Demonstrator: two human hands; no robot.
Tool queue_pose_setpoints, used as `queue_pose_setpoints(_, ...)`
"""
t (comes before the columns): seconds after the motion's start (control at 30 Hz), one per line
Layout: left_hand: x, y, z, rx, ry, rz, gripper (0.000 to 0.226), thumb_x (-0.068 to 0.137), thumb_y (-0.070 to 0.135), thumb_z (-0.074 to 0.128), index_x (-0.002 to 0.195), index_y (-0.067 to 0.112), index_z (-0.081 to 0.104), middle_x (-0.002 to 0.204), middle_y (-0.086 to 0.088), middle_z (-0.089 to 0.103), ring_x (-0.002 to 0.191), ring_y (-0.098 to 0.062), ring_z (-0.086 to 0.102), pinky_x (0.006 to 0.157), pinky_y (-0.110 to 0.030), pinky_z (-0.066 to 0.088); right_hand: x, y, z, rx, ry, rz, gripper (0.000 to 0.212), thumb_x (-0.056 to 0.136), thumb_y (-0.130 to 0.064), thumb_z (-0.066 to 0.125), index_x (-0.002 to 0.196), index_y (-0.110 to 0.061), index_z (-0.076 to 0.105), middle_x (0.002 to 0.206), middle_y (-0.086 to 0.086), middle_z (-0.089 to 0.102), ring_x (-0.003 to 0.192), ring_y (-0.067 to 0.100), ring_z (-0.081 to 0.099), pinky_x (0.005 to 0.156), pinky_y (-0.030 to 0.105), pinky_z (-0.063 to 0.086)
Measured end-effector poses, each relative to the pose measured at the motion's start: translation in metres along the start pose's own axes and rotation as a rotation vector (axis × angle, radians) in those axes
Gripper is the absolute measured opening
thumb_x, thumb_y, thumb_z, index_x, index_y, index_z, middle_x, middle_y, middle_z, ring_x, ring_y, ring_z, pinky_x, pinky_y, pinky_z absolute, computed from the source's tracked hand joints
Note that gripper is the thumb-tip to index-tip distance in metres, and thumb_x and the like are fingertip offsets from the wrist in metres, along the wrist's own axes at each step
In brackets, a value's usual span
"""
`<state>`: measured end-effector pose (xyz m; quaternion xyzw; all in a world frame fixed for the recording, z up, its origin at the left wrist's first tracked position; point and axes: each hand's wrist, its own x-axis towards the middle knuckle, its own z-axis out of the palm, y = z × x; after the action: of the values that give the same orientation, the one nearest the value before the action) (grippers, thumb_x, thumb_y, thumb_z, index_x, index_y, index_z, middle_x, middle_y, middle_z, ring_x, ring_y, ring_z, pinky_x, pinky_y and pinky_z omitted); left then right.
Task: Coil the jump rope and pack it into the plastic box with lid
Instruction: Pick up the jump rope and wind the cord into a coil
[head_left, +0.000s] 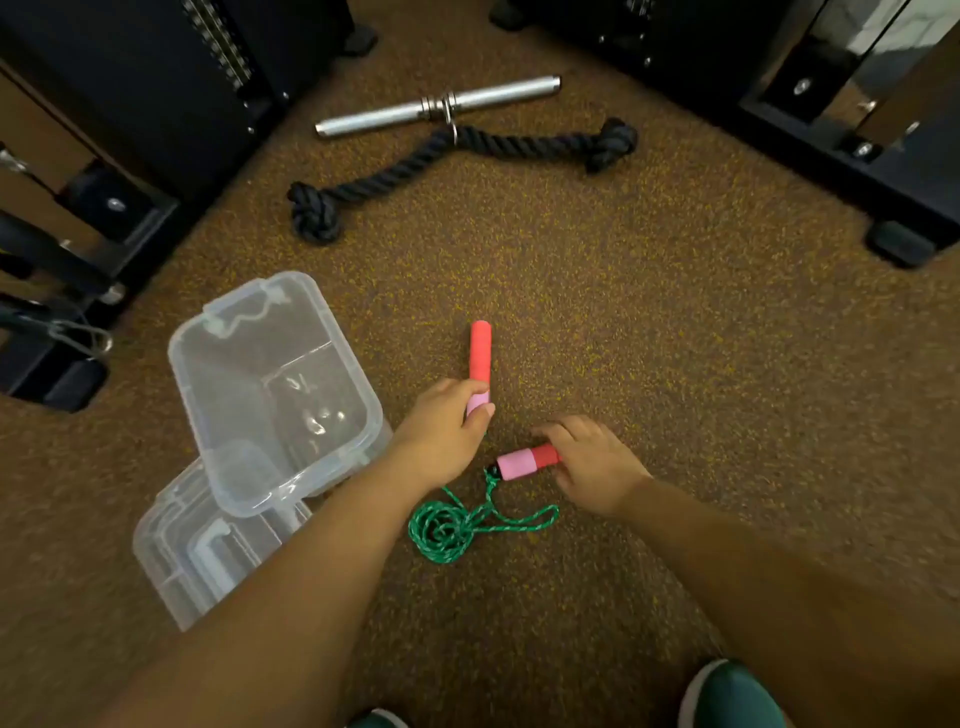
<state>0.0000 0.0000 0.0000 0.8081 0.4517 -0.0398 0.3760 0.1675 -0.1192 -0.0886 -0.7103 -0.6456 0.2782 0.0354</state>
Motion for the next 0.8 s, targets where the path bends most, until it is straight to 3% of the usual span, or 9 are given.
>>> queue_pose_setpoints(0.1, -0.001, -0.005, 0.008, -0.014, -0.006, -0.038, 0.039, 0.097, 0.029, 0.045, 0.133, 0.016, 0.050, 0.127, -0.010, 0.052, 0.118, -0.025, 0.049, 0.098, -0.034, 0.038, 0.007, 0.003, 0.008, -0.089, -0.071, 0.058, 0.063, 0.085, -0.015, 0.049, 0.144, -0.020, 0.028, 0.150, 0.006, 0.031, 0.142, 0.030, 0.023, 0.116, 0.047, 0.020)
queue_pose_setpoints(0.2, -0.002, -0.007, 0.015, -0.018, -0.039, -0.056, 0.038, 0.097, 0.028, 0.045, 0.132, 0.016, 0.051, 0.128, -0.009, 0.051, 0.118, -0.025, 0.048, 0.098, -0.034, 0.037, 0.010, 0.006, 0.018, -0.126, -0.118, 0.097, 0.068, 0.087, -0.011, 0.047, 0.148, -0.019, 0.018, 0.154, 0.007, 0.025, 0.144, 0.030, 0.017, 0.118, 0.046, 0.012)
queue_pose_setpoints(0.3, 0.000, -0.009, 0.018, -0.043, -0.023, -0.056, 0.038, 0.096, 0.028, 0.047, 0.132, 0.017, 0.052, 0.128, -0.009, 0.051, 0.117, -0.024, 0.049, 0.100, -0.034, 0.038, 0.009, 0.007, 0.025, -0.222, -0.110, 0.117, 0.065, 0.086, -0.010, 0.048, 0.145, -0.016, 0.022, 0.143, 0.010, 0.035, 0.134, 0.032, 0.031, 0.116, 0.046, 0.018)
queue_pose_setpoints(0.4, 0.000, -0.009, 0.019, -0.058, -0.023, -0.064, 0.038, 0.096, 0.029, 0.047, 0.131, 0.018, 0.052, 0.127, -0.009, 0.051, 0.116, -0.023, 0.050, 0.100, -0.035, 0.039, 0.010, 0.004, 0.029, -0.308, -0.087, 0.138, 0.045, 0.087, -0.010, 0.047, 0.132, -0.015, 0.040, 0.130, 0.009, 0.043, 0.120, 0.031, 0.043, 0.108, 0.044, 0.030)
queue_pose_setpoints(0.5, 0.000, -0.006, 0.015, -0.091, -0.030, -0.068, 0.036, 0.097, 0.029, 0.045, 0.130, 0.018, 0.053, 0.124, -0.008, 0.052, 0.108, -0.021, 0.052, 0.093, -0.030, 0.040, 0.006, 0.003, 0.029, -0.318, -0.136, 0.201, 0.036, 0.085, -0.016, 0.054, 0.120, -0.014, 0.046, 0.124, 0.009, 0.047, 0.114, 0.029, 0.047, 0.100, 0.040, 0.037)
queue_pose_setpoints(0.6, -0.001, -0.003, 0.006, -0.119, -0.010, -0.075, 0.035, 0.098, 0.028, 0.043, 0.129, 0.019, 0.054, 0.121, -0.006, 0.052, 0.105, -0.020, 0.053, 0.086, -0.026, 0.039, -0.002, 0.004, 0.021, -0.055, -0.179, 0.329, 0.039, 0.085, -0.027, 0.057, 0.119, -0.013, 0.045, 0.119, 0.009, 0.052, 0.110, 0.029, 0.052, 0.094, 0.040, 0.043)
queue_pose_setpoints(0.7, -0.003, 0.000, -0.003, -0.207, -0.017, -0.136, 0.031, 0.098, 0.030, 0.041, 0.121, 0.022, 0.060, 0.117, -0.006, 0.061, 0.106, -0.023, 0.057, 0.087, -0.032, 0.042, -0.009, 0.001, 0.005, 0.317, -0.276, 0.443, 0.041, 0.087, -0.033, 0.054, 0.122, -0.015, 0.043, 0.110, 0.009, 0.058, 0.096, 0.025, 0.058, 0.080, 0.034, 0.046)
queue_pose_setpoints(0.8, -0.011, 0.005, -0.009, -0.507, -0.043, -0.261, 0.030, 0.098, 0.033, 0.039, 0.108, 0.020, 0.064, 0.106, -0.007, 0.066, 0.103, -0.025, 0.060, 0.088, -0.032, 0.044, -0.011, -0.010, -0.018, 0.452, -0.283, 0.491, 0.036, 0.092, -0.041, 0.043, 0.116, -0.013, 0.046, 0.094, 0.010, 0.061, 0.073, 0.023, 0.057, 0.061, 0.029, 0.042)
